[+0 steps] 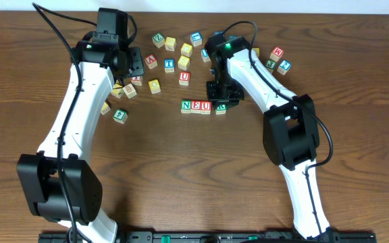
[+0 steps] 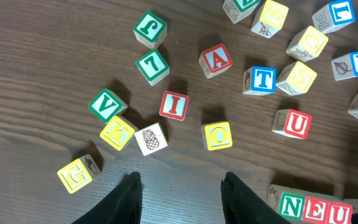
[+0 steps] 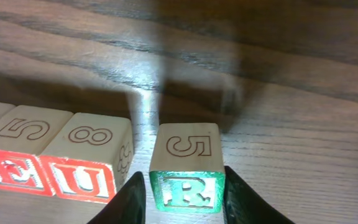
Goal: Spell out NEURIPS
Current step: 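Carry the green R block and set it right of U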
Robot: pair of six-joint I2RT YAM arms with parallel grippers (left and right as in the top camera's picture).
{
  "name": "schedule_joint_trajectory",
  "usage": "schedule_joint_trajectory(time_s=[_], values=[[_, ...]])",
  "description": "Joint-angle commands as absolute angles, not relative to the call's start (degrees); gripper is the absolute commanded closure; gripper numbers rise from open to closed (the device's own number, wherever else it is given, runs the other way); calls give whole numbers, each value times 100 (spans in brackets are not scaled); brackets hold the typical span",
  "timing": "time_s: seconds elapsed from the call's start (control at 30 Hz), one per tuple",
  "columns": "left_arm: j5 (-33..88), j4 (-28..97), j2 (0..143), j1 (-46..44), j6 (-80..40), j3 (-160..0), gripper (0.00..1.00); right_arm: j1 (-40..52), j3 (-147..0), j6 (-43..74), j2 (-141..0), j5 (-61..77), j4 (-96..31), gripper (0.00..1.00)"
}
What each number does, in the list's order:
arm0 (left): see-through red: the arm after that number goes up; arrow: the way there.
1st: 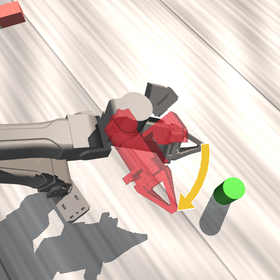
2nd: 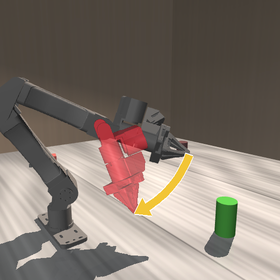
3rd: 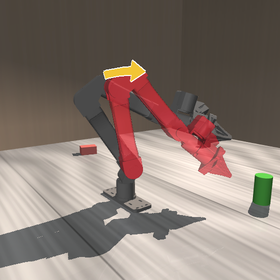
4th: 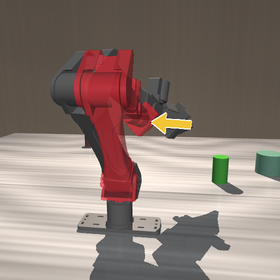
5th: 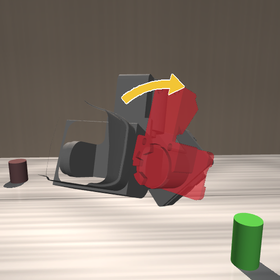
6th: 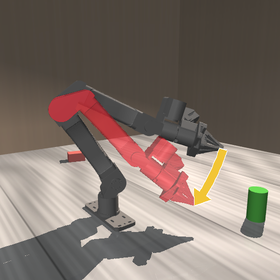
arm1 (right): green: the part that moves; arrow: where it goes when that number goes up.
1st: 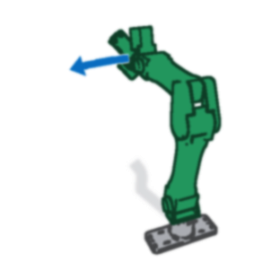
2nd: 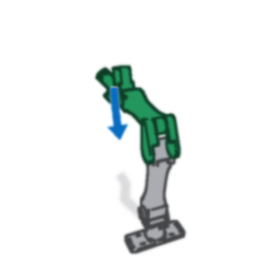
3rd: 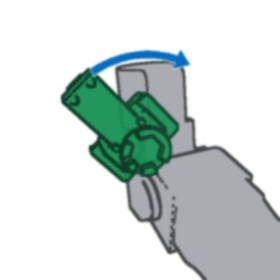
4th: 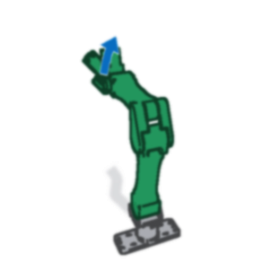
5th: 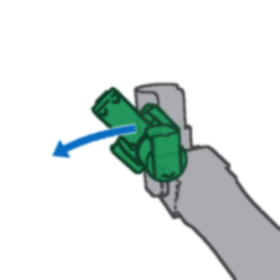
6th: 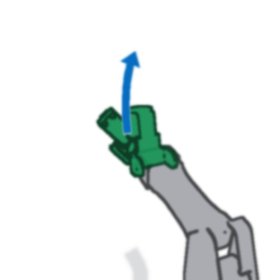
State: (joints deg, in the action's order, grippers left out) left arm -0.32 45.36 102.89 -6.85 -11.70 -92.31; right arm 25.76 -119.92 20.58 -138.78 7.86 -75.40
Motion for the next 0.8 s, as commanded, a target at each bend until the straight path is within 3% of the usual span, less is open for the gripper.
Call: schedule_joint_trajectory(time_s=[0.0, 0.77], values=[[-47, 4530, 10353, -676, -1076, -9194, 59, 2646, -11955, 2117, -13662, 899, -7526, 65], [-47, 4532, 10353, -676, -1076, -9194, 59, 2270, -12645, 1925, -13404, 513, -8068, 67]])
